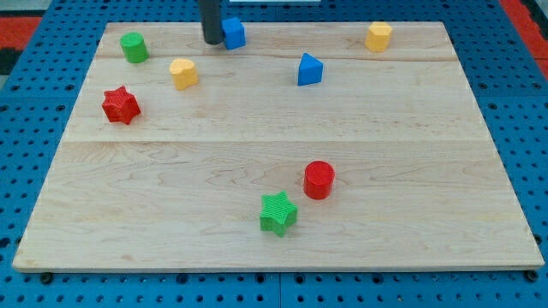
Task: Move the blue cube towards the blue triangle
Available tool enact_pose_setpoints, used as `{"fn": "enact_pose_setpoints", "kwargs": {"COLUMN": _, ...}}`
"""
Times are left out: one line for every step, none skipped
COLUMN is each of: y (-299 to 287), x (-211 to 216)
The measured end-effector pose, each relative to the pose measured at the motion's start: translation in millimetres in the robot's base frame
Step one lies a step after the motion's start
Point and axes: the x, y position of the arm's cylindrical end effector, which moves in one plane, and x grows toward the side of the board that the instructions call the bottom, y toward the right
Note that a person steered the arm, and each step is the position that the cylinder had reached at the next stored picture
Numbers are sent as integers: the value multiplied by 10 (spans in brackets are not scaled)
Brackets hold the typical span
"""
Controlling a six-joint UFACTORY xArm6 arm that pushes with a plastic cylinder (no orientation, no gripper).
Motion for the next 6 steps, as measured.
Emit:
{"fn": "enact_pose_setpoints", "kwargs": {"y": -225, "x": -209}}
{"fn": "enact_pose_setpoints", "kwargs": {"y": -324, "x": -388}}
{"fn": "enact_pose_setpoints", "kwargs": {"y": -90, "x": -363}}
{"fn": "enact_pose_setpoints", "kwargs": {"y": 373, "x": -205}}
{"fn": "enact_pose_setpoints", "kwargs": {"y": 386, "x": -213}}
{"fn": "enact_pose_setpoints", "kwargs": {"y": 227, "x": -362}}
